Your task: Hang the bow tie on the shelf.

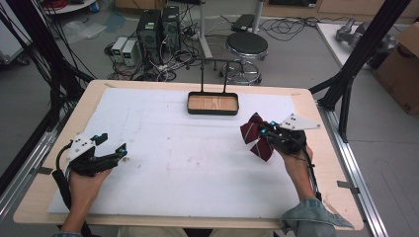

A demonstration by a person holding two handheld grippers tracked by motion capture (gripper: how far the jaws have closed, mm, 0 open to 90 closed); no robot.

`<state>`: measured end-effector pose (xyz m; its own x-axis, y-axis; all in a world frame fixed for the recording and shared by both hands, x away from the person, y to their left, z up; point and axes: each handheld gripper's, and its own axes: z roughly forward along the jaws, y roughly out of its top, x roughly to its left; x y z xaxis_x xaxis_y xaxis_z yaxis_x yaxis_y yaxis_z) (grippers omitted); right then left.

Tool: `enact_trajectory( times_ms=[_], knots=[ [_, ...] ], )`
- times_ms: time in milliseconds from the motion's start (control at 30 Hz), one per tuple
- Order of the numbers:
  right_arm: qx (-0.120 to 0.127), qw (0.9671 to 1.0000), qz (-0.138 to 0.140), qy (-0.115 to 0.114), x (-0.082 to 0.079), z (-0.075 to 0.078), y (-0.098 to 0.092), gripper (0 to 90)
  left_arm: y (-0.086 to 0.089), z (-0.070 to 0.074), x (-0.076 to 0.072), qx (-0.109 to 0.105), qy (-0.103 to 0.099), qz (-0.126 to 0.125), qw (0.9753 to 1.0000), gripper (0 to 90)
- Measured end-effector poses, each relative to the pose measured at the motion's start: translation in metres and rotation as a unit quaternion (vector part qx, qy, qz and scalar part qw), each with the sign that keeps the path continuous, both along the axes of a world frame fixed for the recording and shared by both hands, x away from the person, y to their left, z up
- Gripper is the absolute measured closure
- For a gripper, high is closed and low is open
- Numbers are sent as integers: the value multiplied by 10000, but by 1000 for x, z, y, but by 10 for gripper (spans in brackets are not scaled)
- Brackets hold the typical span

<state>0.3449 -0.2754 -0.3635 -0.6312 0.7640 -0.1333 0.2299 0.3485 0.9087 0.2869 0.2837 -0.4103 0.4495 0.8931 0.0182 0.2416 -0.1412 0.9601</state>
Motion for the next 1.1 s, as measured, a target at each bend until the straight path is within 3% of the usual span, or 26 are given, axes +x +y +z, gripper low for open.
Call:
enact_trajectory(
  times_ms=[167, 367, 633, 667, 800, 867, 900, 1100],
  knots=[
    [27, 9999, 73, -130, 13, 12, 9, 786, -2, 0, 0, -5, -26, -27, 10000, 225],
    [-4, 9998, 161, -92, 35, 19, 22, 786, -2, -1, 1, -19, -18, -58, 10000, 225],
    [-10, 9993, 166, -337, 60, 31, 33, 786, -1, -1, 2, -38, -43, -69, 10000, 225],
    [79, 9989, 182, -432, 64, 33, 34, 786, -1, -1, 2, -33, -47, -64, 10000, 225],
    [46, 9989, 171, -425, 73, 36, 36, 786, -1, -1, 3, -12, -59, -72, 10000, 225],
    [177, 9985, 182, -482, 80, 38, 39, 786, -2, -2, 3, -24, -71, -89, 9999, 225],
    [175, 9988, 190, -405, 83, 38, 41, 786, -2, -2, 3, -25, -67, -94, 9999, 225],
    [31, 9983, 225, -532, 98, 42, 54, 786, -2, -2, 3, -35, -79, -108, 9999, 225]
  ],
)
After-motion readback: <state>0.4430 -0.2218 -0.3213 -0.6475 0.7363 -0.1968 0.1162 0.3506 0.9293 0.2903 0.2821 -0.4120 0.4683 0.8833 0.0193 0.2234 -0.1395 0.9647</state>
